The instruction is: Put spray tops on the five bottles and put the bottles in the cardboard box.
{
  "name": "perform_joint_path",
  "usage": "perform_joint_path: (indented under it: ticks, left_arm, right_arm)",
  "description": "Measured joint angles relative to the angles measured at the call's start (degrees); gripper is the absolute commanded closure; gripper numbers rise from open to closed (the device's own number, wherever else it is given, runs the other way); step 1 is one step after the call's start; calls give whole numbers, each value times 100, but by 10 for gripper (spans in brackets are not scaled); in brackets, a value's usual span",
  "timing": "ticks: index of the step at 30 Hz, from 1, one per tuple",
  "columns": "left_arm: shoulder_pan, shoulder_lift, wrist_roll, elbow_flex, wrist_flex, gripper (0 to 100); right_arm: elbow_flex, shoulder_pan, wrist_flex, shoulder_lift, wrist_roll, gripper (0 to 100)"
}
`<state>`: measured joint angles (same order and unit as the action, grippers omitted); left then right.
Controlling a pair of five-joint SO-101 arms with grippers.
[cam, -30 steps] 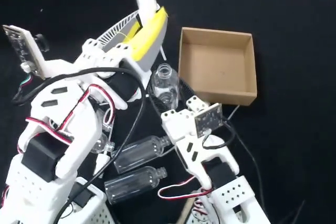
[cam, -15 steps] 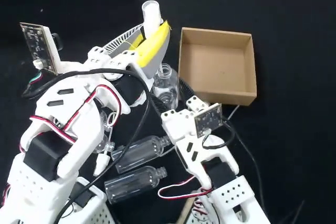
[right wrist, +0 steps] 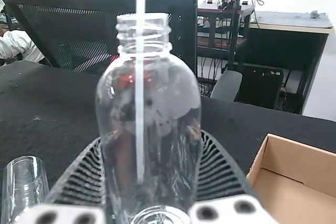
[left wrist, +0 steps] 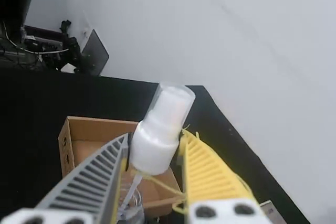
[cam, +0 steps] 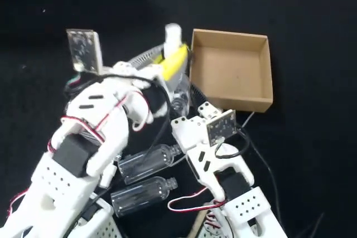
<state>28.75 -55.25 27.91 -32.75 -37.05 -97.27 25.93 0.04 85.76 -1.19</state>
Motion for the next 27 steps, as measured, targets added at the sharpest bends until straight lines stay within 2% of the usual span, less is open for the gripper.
perform_joint_path:
  ticks: [7,16,19,27]
  left_arm:
    - [88,-1187,-18,-1011,264,970]
    - [114,-2989,-18,-3745,2901,970]
    - [123,-3429,-9,-4360,3103,970]
    - [0,-3815,9,-4466,3165,970]
  right_arm:
    - [0,9,0,0,-18,987]
    - [0,9,0,0,-18,987]
    - [0,9,0,0,-26,987]
    - [0,9,0,0,-26,987]
